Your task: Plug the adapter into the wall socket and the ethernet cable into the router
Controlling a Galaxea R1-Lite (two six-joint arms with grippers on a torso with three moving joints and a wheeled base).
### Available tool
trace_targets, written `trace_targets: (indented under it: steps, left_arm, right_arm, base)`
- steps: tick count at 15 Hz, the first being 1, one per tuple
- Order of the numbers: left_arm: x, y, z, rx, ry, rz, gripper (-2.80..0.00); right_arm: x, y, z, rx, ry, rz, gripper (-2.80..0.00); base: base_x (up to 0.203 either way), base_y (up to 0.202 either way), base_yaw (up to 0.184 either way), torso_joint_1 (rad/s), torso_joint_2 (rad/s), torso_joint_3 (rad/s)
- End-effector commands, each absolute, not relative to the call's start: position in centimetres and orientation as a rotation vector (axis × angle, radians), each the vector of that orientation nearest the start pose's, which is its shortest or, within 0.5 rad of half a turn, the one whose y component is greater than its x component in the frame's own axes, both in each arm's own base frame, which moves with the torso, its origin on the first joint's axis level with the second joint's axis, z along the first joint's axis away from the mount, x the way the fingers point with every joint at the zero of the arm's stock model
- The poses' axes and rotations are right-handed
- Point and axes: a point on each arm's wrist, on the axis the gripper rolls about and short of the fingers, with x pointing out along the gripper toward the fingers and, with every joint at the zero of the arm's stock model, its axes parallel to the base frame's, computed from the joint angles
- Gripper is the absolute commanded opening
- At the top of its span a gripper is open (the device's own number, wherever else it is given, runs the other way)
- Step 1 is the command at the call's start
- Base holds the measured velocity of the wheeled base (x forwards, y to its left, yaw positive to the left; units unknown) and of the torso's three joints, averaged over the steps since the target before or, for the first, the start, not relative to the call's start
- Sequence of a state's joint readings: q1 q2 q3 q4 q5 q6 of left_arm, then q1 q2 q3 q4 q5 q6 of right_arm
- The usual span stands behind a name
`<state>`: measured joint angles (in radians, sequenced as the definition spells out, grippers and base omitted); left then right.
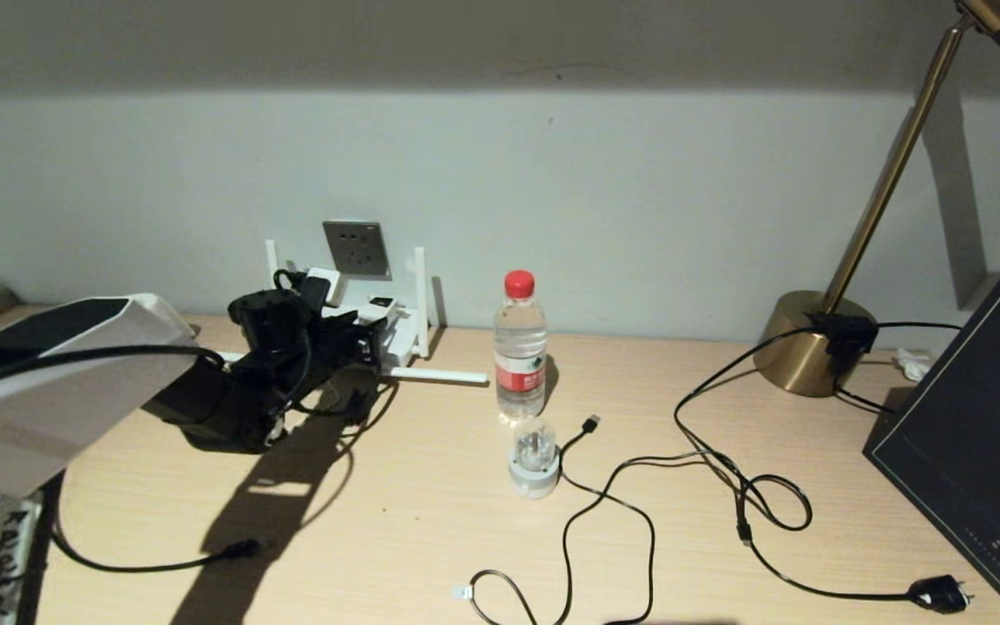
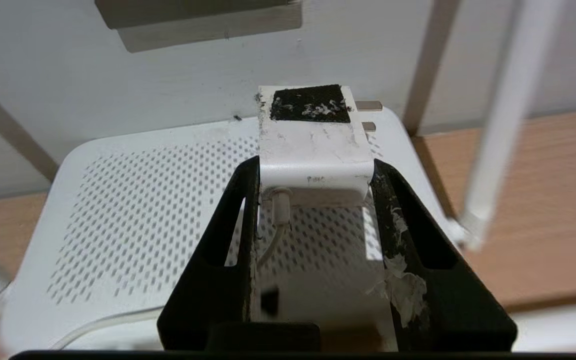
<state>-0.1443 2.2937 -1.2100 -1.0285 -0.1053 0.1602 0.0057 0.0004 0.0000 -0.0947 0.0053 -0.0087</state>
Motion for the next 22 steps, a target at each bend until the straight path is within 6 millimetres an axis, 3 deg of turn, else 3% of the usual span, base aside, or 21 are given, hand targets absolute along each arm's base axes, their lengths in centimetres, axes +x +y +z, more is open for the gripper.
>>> trace_targets:
  steps: [1,5,10,12,15,19,22]
  left_arm:
    - [42.0,-6.2,12.8,0.161,0.000,-0.250,-2.80]
    - [35.6,-5.4,14.2,0.160,0.042,-0.263,-2.80]
    - [25.7,-4.0,13.4,0.159,0.166,-0.289,-2.80]
    - [23.3,-3.7,13.3,0.158,0.176,-0.297,-2.80]
    - [22.4,-3.9,14.4,0.160,0.101,-0.350,-2.80]
    - [22.7,-4.1,18.8,0.249,-0.126,-0.379,-2.80]
    - [24.0,-4.5,22.9,0.386,-0.325,-0.457,-2.80]
  right_arm:
    - [-2.0,0.0,7.5,-0.009,-0.058,0.012,-2.80]
    - [-2.0,0.0,7.5,-0.009,-0.058,0.012,-2.80]
    - [-2.0,0.0,7.5,-0.009,-0.058,0.012,-2.80]
    - [-2.0,0.0,7.5,-0.009,-0.058,0.012,-2.80]
    - [-2.0,0.0,7.5,-0.009,-0.058,0.012,-2.80]
    - [-2.0,0.0,7.5,-0.011,-0.058,0.012,-2.80]
    - [-2.0,0.0,7.5,-0.014,-0.059,0.012,-2.80]
  base:
    - [0.000,0.000,0.000,0.000,0.00,0.000]
    - [0.000,0.000,0.000,0.000,0.00,0.000]
    - [0.000,0.000,0.000,0.000,0.00,0.000]
    - [0.000,0.000,0.000,0.000,0.00,0.000]
    - [0.000,0.000,0.000,0.000,0.00,0.000]
    - [0.000,0.000,0.000,0.000,0.00,0.000]
    - [0.000,0.000,0.000,0.000,0.00,0.000]
